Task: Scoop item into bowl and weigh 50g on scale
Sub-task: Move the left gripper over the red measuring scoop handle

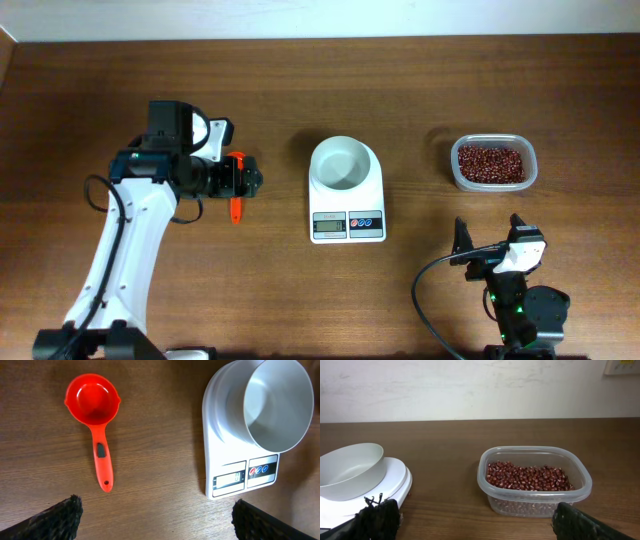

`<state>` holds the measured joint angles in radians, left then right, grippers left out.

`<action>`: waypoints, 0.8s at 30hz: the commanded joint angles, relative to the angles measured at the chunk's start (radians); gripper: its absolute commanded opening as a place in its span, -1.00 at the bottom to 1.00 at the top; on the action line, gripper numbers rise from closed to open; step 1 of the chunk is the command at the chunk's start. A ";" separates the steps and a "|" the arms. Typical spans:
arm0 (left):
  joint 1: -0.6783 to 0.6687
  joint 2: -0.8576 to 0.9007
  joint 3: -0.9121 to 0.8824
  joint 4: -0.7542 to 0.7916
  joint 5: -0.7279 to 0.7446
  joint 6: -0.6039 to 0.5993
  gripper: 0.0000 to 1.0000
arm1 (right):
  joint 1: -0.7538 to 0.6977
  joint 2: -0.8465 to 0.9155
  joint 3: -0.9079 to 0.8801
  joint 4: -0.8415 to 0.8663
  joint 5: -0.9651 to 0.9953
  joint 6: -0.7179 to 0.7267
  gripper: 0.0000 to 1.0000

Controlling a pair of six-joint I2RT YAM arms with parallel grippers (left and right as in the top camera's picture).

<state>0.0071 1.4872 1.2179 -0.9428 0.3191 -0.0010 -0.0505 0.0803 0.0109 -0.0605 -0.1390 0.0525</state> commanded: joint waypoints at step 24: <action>-0.114 0.168 0.010 0.103 -0.327 -0.193 -0.03 | 0.005 -0.005 -0.005 -0.005 0.002 0.008 0.98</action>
<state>-0.1059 1.5982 1.2186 -0.8272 0.0551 -0.1608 -0.0505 0.0803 0.0109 -0.0605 -0.1387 0.0532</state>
